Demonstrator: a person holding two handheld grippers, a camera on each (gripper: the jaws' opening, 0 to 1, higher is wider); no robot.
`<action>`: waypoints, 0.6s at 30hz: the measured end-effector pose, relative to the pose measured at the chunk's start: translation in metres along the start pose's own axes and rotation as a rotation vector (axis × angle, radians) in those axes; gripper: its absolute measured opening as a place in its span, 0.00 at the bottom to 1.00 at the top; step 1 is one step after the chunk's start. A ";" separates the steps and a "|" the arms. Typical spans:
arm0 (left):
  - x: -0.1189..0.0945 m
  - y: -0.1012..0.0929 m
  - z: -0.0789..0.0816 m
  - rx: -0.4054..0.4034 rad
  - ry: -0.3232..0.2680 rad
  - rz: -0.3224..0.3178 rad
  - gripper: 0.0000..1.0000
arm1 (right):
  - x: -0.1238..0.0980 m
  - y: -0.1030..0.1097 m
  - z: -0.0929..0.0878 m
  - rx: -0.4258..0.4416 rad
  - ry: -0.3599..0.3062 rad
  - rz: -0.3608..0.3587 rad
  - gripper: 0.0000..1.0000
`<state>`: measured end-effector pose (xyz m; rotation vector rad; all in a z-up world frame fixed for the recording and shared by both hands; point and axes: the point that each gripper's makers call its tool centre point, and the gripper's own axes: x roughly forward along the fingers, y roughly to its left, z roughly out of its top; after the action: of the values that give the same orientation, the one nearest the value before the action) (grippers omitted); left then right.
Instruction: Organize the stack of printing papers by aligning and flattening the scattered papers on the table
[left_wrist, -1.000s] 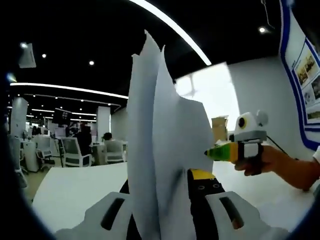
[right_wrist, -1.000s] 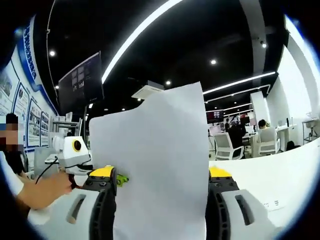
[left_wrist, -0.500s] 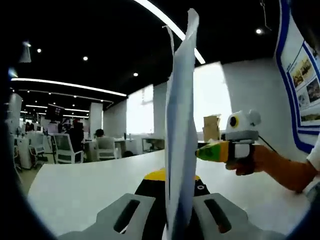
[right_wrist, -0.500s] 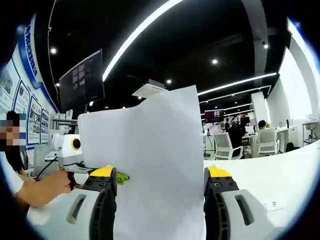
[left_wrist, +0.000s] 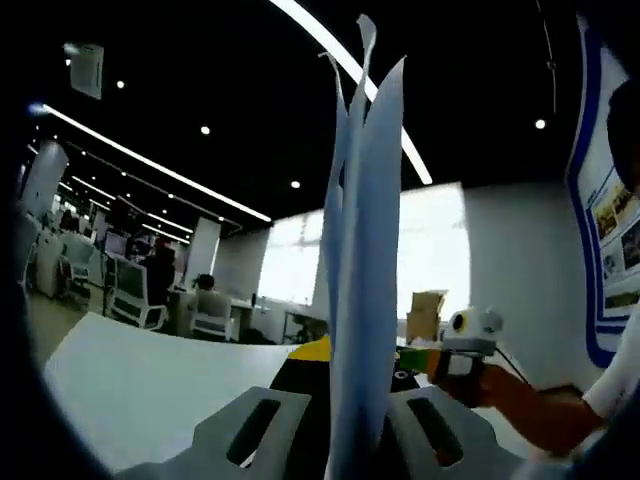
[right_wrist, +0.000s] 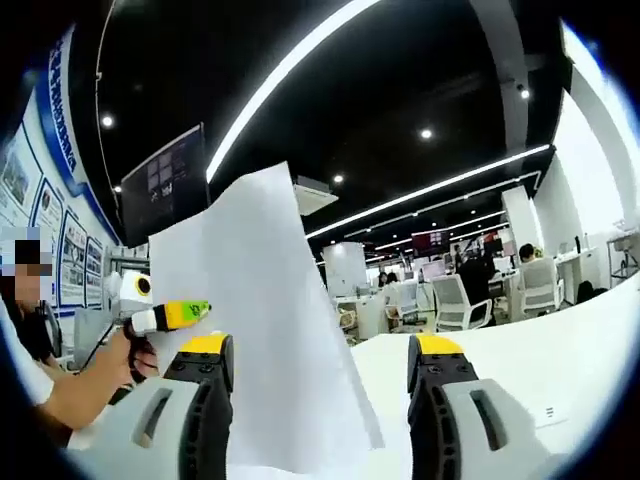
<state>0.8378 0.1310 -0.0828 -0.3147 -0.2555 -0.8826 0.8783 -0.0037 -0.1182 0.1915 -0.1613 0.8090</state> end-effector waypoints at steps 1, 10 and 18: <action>-0.007 0.002 0.008 -0.010 -0.031 0.014 0.06 | -0.001 0.001 0.001 0.000 -0.002 0.000 0.67; -0.103 0.051 0.031 -0.166 -0.265 0.209 0.06 | -0.004 0.005 0.011 0.054 -0.025 0.011 0.74; -0.142 0.103 -0.001 -0.247 -0.288 0.326 0.06 | -0.010 -0.003 -0.007 0.017 0.079 -0.009 0.77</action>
<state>0.8321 0.2934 -0.1498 -0.6951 -0.3504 -0.5435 0.8738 -0.0109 -0.1280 0.1758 -0.0797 0.8079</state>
